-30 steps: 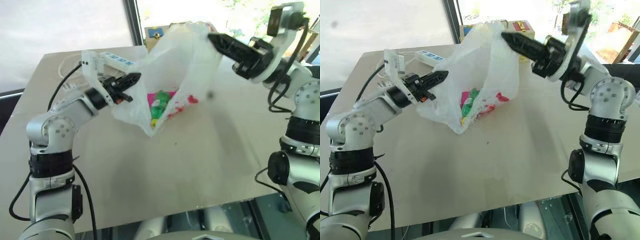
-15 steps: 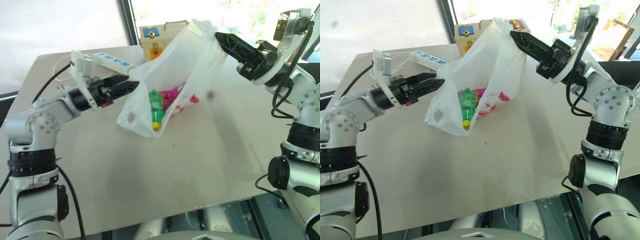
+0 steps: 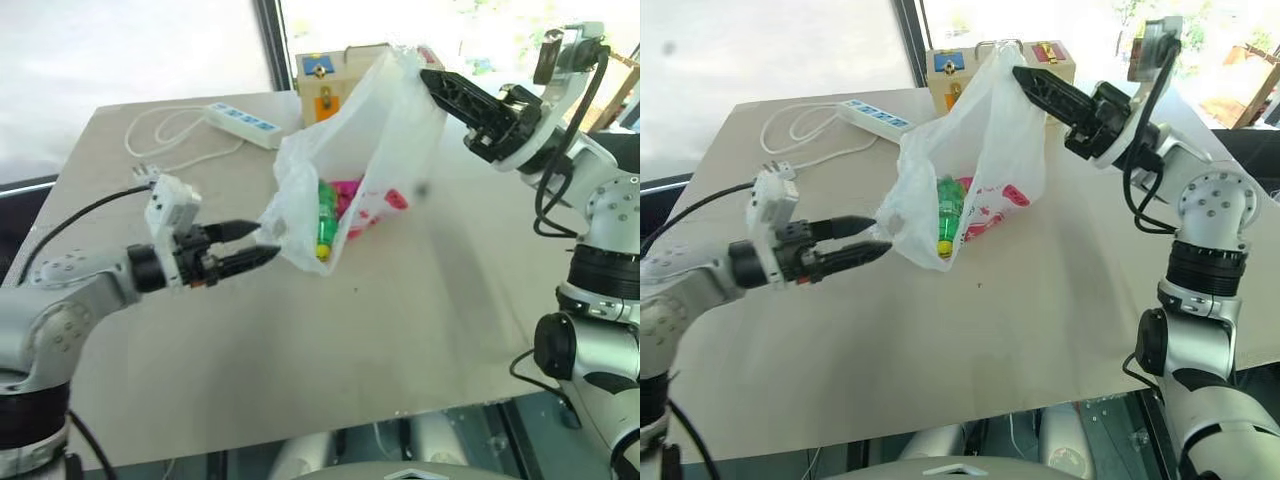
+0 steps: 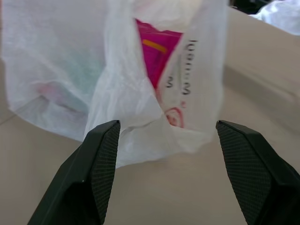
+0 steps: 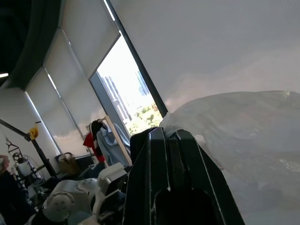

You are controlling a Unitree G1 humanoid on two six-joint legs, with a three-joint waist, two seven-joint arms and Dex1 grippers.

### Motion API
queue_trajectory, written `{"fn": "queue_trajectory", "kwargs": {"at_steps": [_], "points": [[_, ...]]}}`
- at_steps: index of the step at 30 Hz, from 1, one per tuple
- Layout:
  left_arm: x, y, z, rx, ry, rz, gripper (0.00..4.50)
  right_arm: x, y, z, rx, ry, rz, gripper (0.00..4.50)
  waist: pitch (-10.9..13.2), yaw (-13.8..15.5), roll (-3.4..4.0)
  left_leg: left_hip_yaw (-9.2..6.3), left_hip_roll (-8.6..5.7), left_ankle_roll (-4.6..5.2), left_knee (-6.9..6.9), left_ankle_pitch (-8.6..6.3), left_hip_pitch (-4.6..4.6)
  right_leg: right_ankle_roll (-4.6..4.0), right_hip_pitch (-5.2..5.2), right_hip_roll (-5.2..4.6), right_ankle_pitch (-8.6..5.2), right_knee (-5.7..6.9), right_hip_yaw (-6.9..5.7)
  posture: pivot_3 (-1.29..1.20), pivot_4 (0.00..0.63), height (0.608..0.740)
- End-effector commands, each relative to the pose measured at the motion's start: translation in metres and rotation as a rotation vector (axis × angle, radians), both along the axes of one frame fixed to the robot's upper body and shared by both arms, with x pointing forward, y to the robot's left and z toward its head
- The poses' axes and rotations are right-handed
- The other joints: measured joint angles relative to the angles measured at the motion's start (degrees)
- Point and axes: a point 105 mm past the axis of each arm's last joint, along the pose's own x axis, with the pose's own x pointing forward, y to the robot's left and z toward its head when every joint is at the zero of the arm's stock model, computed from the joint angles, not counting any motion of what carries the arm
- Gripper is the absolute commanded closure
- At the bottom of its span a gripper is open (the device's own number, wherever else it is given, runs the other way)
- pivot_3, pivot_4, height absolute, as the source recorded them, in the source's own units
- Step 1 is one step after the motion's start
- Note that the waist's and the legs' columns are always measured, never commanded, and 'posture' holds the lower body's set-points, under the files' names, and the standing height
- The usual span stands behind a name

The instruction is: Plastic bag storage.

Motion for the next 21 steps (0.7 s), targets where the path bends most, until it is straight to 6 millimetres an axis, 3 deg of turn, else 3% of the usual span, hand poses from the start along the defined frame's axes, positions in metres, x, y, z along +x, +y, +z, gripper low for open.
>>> {"fn": "queue_trajectory", "kwargs": {"at_steps": [1,10,13,15,17,19,21], "points": [[0.006,-0.003,0.014,-0.012,-0.087,0.009,1.11,-0.008,-0.001,0.015,0.013,-0.065,0.011,4.5,0.0,-0.18,0.0,-0.03,0.0,0.0,-0.01,0.0,-0.04,0.0,-0.03,0.0,0.0,-0.01,-0.02,0.0,0.15,0.74],[0.019,-0.005,-0.004,0.036,-0.06,0.042,1.11,-0.011,-0.004,0.014,0.021,-0.071,-0.01,4.5,0.0,-0.29,0.01,0.01,0.0,0.0,-0.15,0.0,0.0,0.0,-0.05,0.0,0.0,-0.03,-0.11,0.0,0.15,0.74],[0.022,-0.003,-0.004,0.036,-0.065,0.047,1.98,-0.011,-0.005,0.014,0.023,-0.073,-0.017,4.5,0.0,-0.28,0.01,0.0,0.0,0.0,-0.11,0.0,0.0,0.0,-0.05,0.0,0.0,-0.02,-0.11,0.0,0.15,0.74],[0.022,-0.002,-0.004,0.038,-0.07,0.049,2.74,-0.011,-0.006,0.014,0.023,-0.074,-0.019,4.5,0.0,-0.29,0.01,0.0,0.0,0.0,-0.11,0.0,0.0,0.0,-0.05,0.0,0.0,-0.02,-0.1,0.0,0.15,0.74],[0.023,-0.001,-0.003,0.035,-0.074,0.053,3.81,-0.011,-0.005,0.015,0.023,-0.074,-0.018,4.5,0.0,-0.32,0.01,0.01,0.0,0.0,-0.11,0.0,0.0,0.0,-0.05,0.0,0.0,-0.02,-0.1,0.0,0.15,0.74],[0.024,-0.001,-0.001,0.03,-0.08,0.054,4.48,-0.011,-0.005,0.015,0.024,-0.074,-0.018,4.5,0.0,-0.32,0.01,0.01,0.0,0.0,-0.11,0.0,0.0,0.0,-0.05,0.0,0.0,-0.02,-0.1,0.0,0.15,0.74],[0.024,-0.001,0.002,0.008,-0.087,0.054,4.48,-0.011,-0.005,0.015,0.024,-0.075,-0.017,4.5,0.0,-0.31,0.01,0.0,0.0,0.0,-0.11,0.0,0.0,0.0,-0.05,0.0,0.0,-0.02,-0.1,0.0,0.15,0.74]]}}
